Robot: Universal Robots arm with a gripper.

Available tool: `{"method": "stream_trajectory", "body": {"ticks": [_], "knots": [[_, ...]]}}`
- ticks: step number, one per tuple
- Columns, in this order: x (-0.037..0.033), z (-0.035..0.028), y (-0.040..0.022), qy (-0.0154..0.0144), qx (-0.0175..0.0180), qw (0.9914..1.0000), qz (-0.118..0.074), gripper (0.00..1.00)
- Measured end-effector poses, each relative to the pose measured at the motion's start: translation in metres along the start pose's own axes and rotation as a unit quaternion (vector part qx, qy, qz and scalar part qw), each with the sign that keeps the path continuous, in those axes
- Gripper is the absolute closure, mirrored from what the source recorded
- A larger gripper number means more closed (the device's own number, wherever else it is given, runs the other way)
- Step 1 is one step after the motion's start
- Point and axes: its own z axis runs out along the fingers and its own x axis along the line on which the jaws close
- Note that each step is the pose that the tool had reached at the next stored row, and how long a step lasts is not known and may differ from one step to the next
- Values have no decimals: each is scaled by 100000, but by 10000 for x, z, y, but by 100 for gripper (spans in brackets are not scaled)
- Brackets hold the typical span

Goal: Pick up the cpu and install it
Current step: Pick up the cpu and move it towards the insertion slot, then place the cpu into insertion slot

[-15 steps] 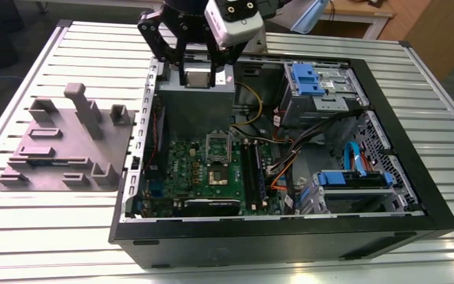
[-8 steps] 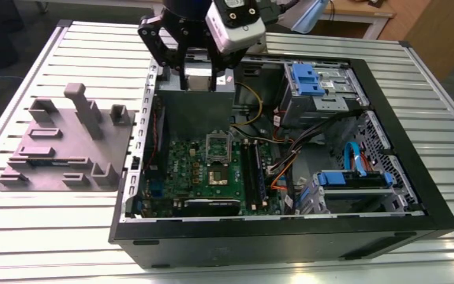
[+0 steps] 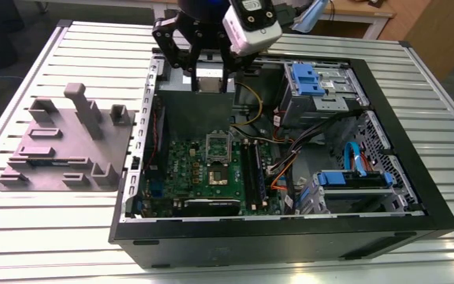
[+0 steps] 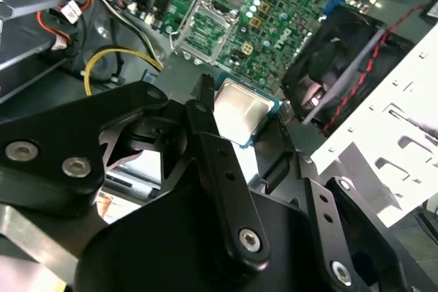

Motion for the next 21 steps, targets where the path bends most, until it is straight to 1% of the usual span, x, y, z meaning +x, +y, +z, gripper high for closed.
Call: {"method": "stream_trajectory", "body": {"ticks": [6,7,19,21], "knots": [[-118,13,1,16,-1,100000,-1,53],[-125,13,1,22,0,100000,-7,53],[-128,13,1,23,8,100000,-2,53],[-129,20,-6,25,11,100000,-8,53]]}}
